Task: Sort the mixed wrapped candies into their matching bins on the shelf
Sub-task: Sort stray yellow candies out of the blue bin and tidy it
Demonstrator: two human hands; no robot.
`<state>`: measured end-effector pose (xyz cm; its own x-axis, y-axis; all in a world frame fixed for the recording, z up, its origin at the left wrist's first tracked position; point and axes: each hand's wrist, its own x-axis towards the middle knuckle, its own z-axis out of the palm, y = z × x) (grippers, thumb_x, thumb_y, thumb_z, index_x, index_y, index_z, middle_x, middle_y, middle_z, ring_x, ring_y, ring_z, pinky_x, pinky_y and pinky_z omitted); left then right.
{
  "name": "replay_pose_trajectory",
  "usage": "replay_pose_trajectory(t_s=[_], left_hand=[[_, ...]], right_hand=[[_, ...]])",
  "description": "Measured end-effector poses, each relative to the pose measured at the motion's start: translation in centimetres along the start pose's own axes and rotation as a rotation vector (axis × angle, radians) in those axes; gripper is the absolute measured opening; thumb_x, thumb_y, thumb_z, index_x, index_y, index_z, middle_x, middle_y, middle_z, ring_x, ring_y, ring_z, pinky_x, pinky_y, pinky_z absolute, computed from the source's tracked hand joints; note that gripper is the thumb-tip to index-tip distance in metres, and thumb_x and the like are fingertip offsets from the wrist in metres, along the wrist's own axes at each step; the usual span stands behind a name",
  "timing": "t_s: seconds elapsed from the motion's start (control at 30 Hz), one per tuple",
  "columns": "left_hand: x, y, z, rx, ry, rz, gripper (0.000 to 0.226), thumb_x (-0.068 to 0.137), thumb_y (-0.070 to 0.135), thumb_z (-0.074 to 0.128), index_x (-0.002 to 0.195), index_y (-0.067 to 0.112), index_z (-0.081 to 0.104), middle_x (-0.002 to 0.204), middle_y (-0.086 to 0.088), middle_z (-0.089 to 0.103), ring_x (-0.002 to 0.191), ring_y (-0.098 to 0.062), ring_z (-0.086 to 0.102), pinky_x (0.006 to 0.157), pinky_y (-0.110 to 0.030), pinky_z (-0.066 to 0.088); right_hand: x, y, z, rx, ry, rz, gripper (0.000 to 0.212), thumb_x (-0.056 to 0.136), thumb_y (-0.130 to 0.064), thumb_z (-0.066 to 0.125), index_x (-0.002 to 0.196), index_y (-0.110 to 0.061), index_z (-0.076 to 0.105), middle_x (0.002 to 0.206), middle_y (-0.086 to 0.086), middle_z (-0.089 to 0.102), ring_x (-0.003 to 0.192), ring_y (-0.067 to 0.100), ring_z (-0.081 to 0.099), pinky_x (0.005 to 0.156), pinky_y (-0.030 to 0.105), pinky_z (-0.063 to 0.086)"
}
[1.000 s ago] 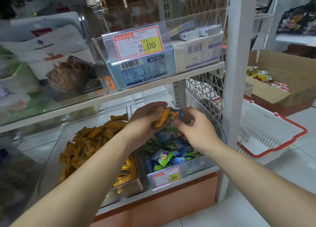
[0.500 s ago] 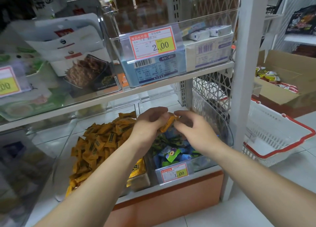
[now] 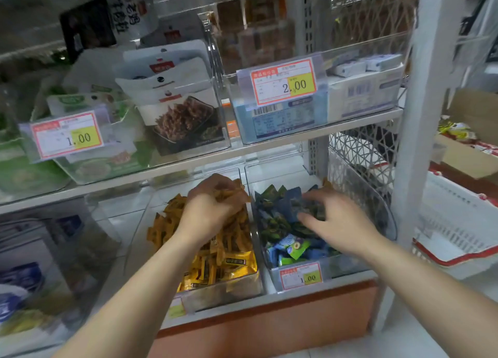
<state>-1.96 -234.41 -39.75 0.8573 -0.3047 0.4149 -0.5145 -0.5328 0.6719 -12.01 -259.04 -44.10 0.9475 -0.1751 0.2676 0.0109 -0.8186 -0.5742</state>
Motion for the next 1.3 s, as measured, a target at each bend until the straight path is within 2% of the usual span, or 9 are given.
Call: replay_pose_trajectory(t_s=[0.17, 0.27, 0.37, 0.47, 0.6, 0.77, 0.97, 1.13, 1.3], left_hand=[[1.8, -2.4, -1.1, 0.589, -0.099, -0.123, 0.025, 0.088, 0.049, 0.064, 0.106, 0.032, 0.061, 0.111, 0.006, 0.062, 0.101, -0.018, 0.059, 0.079, -0.032, 0.047], [3.1, -0.2, 0.9, 0.534, -0.023, -0.004, 0.018, 0.09, 0.049, 0.058, 0.102, 0.037, 0.061, 0.109, 0.012, 0.057, 0.102, -0.015, 0.057, 0.08, -0.03, 0.043], [4.8, 3.4, 5.3, 0.313, -0.186, 0.08, 0.007, 0.09, 0.045, 0.06, 0.096, 0.042, 0.058, 0.101, 0.021, 0.058, 0.097, -0.006, 0.057, 0.083, -0.028, 0.045], [7.1, 5.8, 10.9, 0.213, -0.448, 0.119, 0.012, 0.092, 0.031, 0.061, 0.102, 0.029, 0.067, 0.107, 0.009, 0.067, 0.101, -0.013, 0.062, 0.09, -0.032, 0.05], [9.3, 6.3, 17.5, 0.356, -0.71, 0.173, 0.025, 0.094, 0.029, 0.062, 0.108, 0.01, 0.07, 0.114, -0.008, 0.066, 0.105, -0.025, 0.061, 0.09, -0.036, 0.049], [10.6, 4.0, 21.0, 0.609, -0.971, 0.082, 0.039, 0.086, 0.04, 0.071, 0.114, 0.013, 0.068, 0.117, -0.008, 0.065, 0.103, -0.025, 0.06, 0.093, -0.037, 0.049], [11.3, 3.0, 19.3, 0.471, -0.869, 0.124, 0.013, 0.086, 0.026, 0.075, 0.097, 0.021, 0.076, 0.098, 0.007, 0.067, 0.094, -0.012, 0.06, 0.083, -0.027, 0.047], [11.3, 2.9, 16.5, 0.329, -0.714, 0.135, 0.016, 0.093, 0.025, 0.066, 0.104, 0.015, 0.071, 0.111, -0.002, 0.067, 0.101, -0.018, 0.061, 0.089, -0.033, 0.049], [10.7, 3.0, 14.4, 0.186, -0.554, 0.173, 0.004, 0.094, 0.024, 0.063, 0.093, 0.027, 0.066, 0.099, 0.008, 0.066, 0.095, -0.012, 0.061, 0.082, -0.025, 0.045]], right_hand=[[-0.2, 3.4, -0.6, -0.204, -0.228, 0.142, 0.069, 0.09, -0.068, 0.047, 0.151, -0.039, 0.034, 0.157, 0.001, 0.039, 0.138, 0.028, 0.044, 0.107, 0.04, 0.042], [-0.6, 3.7, 0.4, -0.337, -0.442, 0.054, 0.081, 0.084, -0.082, 0.028, 0.155, -0.045, 0.016, 0.165, -0.008, 0.018, 0.147, 0.024, 0.03, 0.113, 0.042, 0.036], [-1.1, 2.9, 0.8, -0.355, -0.471, 0.031, 0.096, 0.069, -0.091, 0.016, 0.153, -0.045, 0.019, 0.164, -0.011, 0.019, 0.143, 0.024, 0.036, 0.109, 0.039, 0.038], [-1.5, 3.2, 1.1, -0.368, -0.465, 0.018, 0.098, 0.069, -0.091, 0.013, 0.154, -0.042, 0.02, 0.162, -0.01, 0.026, 0.139, 0.025, 0.041, 0.105, 0.039, 0.041], [-1.6, 3.7, 1.4, -0.394, -0.452, 0.018, 0.085, 0.079, -0.086, 0.021, 0.152, -0.042, 0.023, 0.157, -0.006, 0.036, 0.135, 0.027, 0.046, 0.1, 0.039, 0.04], [-1.8, 4.0, 1.8, -0.369, -0.404, 0.026, 0.084, 0.073, -0.086, 0.017, 0.147, -0.046, 0.027, 0.151, -0.004, 0.044, 0.129, 0.028, 0.051, 0.096, 0.041, 0.04], [-1.8, 4.0, 1.7, -0.334, -0.341, 0.029, 0.08, 0.075, -0.084, 0.027, 0.144, -0.045, 0.033, 0.148, -0.007, 0.046, 0.127, 0.026, 0.051, 0.093, 0.038, 0.042], [-1.5, 4.0, 1.0, -0.208, -0.325, 0.077, 0.074, 0.078, -0.079, 0.045, 0.144, -0.047, 0.041, 0.151, -0.004, 0.039, 0.135, 0.026, 0.04, 0.104, 0.041, 0.041], [-0.6, 4.0, 0.3, 0.025, 0.016, 0.145, 0.038, 0.084, -0.048, 0.063, 0.118, -0.032, 0.062, 0.122, 0.001, 0.056, 0.115, 0.024, 0.054, 0.093, 0.038, 0.048]])
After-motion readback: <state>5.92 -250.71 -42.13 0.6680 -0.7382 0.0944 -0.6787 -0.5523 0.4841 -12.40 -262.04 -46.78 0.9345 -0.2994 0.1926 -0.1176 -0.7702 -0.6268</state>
